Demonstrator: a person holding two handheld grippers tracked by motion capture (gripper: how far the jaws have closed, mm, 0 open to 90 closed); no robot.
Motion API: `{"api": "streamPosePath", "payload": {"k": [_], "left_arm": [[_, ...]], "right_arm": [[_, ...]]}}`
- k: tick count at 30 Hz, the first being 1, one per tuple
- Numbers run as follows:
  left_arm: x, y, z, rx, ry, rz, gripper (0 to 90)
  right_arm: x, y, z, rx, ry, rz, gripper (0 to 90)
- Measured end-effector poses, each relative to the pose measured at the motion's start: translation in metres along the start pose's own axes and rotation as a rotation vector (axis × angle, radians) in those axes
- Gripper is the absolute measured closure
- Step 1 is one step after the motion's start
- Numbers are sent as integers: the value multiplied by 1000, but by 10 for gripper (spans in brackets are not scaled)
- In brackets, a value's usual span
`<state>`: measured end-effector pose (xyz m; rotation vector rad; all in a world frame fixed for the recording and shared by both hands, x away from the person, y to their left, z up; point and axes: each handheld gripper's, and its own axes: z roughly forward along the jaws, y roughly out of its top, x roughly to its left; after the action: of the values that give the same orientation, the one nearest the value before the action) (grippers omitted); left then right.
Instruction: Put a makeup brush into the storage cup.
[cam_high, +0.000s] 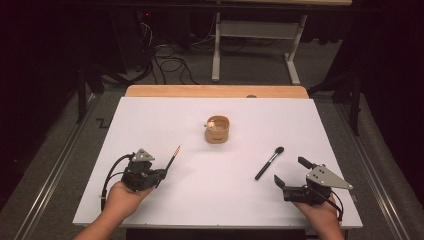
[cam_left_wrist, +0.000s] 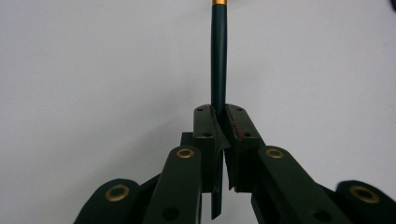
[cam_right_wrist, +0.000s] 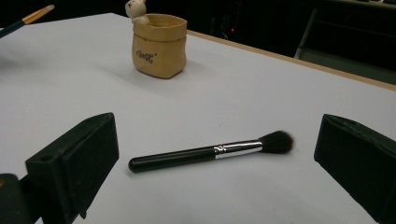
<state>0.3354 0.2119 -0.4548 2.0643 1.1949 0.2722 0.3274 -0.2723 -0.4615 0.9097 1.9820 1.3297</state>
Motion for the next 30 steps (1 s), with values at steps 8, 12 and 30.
{"api": "streamPosePath", "payload": {"k": [8,12,30], "left_arm": [[0,-6,4,-111,-3,-14,843],[0,-9,5,-180,-17,-27,843],[-4,-14,9,-354,-74,-30,843]], "right_arm": [[0,-1,0,5,-4,5,4],[-1,-1,0,4,-7,8,4],[-2,-3,1,4,-26,26,4]]}}
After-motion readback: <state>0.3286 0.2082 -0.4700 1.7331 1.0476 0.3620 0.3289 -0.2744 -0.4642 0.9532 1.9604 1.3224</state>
